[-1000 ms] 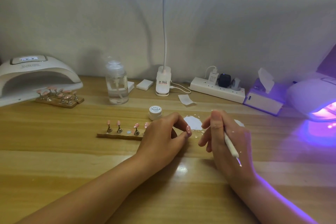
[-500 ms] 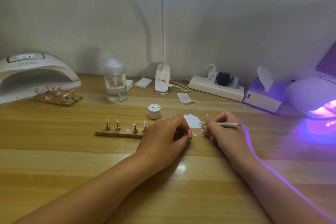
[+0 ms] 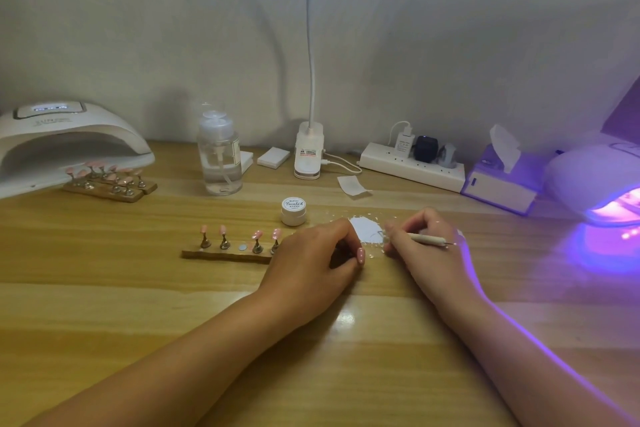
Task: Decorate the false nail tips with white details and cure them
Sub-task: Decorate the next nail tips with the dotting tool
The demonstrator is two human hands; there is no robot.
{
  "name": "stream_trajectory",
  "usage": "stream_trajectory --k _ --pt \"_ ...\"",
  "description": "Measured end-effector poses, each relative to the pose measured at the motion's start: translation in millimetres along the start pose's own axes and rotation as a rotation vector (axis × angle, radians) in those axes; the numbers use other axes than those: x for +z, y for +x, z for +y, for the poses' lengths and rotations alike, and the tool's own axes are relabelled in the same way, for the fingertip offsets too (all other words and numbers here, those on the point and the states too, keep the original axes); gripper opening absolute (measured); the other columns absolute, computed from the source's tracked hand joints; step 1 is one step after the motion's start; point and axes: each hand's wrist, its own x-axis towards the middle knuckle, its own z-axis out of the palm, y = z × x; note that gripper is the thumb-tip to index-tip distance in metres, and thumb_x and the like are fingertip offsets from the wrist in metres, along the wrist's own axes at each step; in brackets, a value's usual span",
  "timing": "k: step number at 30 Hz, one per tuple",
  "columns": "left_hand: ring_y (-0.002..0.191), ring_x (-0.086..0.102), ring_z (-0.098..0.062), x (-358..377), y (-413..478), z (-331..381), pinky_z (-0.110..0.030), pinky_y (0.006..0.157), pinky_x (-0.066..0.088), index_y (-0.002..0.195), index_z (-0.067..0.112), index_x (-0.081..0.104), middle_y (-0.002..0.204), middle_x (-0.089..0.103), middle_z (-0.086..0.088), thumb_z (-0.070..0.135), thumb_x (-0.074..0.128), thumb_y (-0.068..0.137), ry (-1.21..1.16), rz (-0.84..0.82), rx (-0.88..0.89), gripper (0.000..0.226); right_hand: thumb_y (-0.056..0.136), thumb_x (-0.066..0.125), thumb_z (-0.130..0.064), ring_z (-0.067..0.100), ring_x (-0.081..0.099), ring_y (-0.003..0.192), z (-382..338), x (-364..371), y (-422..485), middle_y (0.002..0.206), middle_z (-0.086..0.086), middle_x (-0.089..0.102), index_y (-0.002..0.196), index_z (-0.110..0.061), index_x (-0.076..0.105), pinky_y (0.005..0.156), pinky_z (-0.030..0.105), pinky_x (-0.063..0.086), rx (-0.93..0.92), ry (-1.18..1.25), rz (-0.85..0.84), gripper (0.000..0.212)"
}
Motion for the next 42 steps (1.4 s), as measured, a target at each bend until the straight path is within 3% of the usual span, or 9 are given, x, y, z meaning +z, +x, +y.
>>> stream_trajectory --k 6,9,12,16,21,24,29,33,42 --pt "0.085 0.064 -0.006 0 0 1 -0.039 0.078 0.051 0.082 0.032 0.062 0.085 0.070 0.013 0.023 0.069 0.087 -0.015 0.011 0.007 0.012 0.088 0.067 -0.040 0.003 0.065 0.075 -2 -1 -1 0.067 -0.014 0.072 0.080 -0.020 0.061 0.066 0.028 0.046 -0.007 -0.027 -0.024 0.023" --pt "0.083 0.063 -0.004 0 0 0 -0.038 0.077 0.052 0.083 0.032 0.063 0.084 0.070 0.015 0.024 0.069 0.086 -0.018 0.025 0.002 0.011 0.088 0.066 -0.039 0.000 0.062 0.065 -2 1 -2 0.066 -0.013 0.072 0.080 -0.019 0.059 0.064 0.030 0.046 -0.025 -0.048 -0.049 0.022" --pt "0.084 0.064 -0.004 0 0 -2 -0.038 0.078 0.052 0.082 0.032 0.063 0.084 0.070 0.015 0.022 0.069 0.086 -0.033 0.023 0.005 0.013 0.093 0.064 -0.034 0.003 0.056 0.050 -2 0 -1 0.072 -0.004 0.074 0.083 -0.019 0.056 0.053 0.025 0.043 -0.018 0.184 0.052 0.020" --pt "0.085 0.064 -0.006 0 2 -4 -0.039 0.079 0.053 0.080 0.030 0.064 0.085 0.069 0.013 0.017 0.070 0.085 -0.051 0.023 0.024 0.015 0.098 0.060 -0.036 0.007 0.063 0.055 -7 -5 -3 0.082 -0.007 0.076 0.098 -0.025 0.057 0.043 0.020 0.045 -0.098 0.334 0.076 0.011" --pt "0.081 0.065 -0.008 1 4 -6 -0.039 0.077 0.052 0.079 0.031 0.061 0.082 0.069 0.011 0.018 0.071 0.085 -0.076 0.009 0.022 0.017 0.091 0.069 -0.038 0.008 0.053 0.042 -16 3 -12 0.053 0.003 0.064 0.080 -0.014 0.061 0.039 0.017 0.040 0.040 0.515 -0.052 0.027" --pt "0.078 0.063 -0.010 1 4 -6 -0.039 0.075 0.051 0.077 0.030 0.060 0.079 0.068 0.009 0.017 0.071 0.084 -0.081 0.010 0.019 0.019 0.091 0.071 -0.027 0.010 0.058 0.045 -18 6 -16 0.058 0.008 0.069 0.087 -0.010 0.055 0.043 0.019 0.046 0.047 0.515 -0.072 0.024" --pt "0.071 0.057 -0.006 1 4 -6 -0.028 0.064 0.043 0.075 0.031 0.059 0.073 0.064 0.011 0.018 0.073 0.083 -0.071 0.017 0.036 0.020 0.083 0.063 -0.004 0.012 0.053 0.042 -20 6 -19 0.054 0.012 0.066 0.066 -0.011 0.049 0.041 0.019 0.043 0.061 0.486 -0.125 0.023" --pt "0.067 0.051 -0.003 0 4 -5 -0.020 0.061 0.033 0.074 0.030 0.060 0.069 0.058 0.014 0.017 0.073 0.083 -0.048 0.017 0.045 0.020 0.081 0.060 -0.002 0.012 0.051 0.041 -22 6 -20 0.052 0.012 0.065 0.064 -0.011 0.047 0.040 0.018 0.041 0.059 0.460 -0.134 0.023" --pt "0.066 0.052 -0.004 0 4 -5 -0.020 0.061 0.034 0.075 0.028 0.061 0.070 0.059 0.013 0.019 0.072 0.083 -0.048 0.014 0.047 0.016 0.081 0.060 -0.002 0.012 0.052 0.042 -20 7 -19 0.053 0.014 0.066 0.066 -0.009 0.048 0.041 0.019 0.042 0.055 0.453 -0.141 0.021"
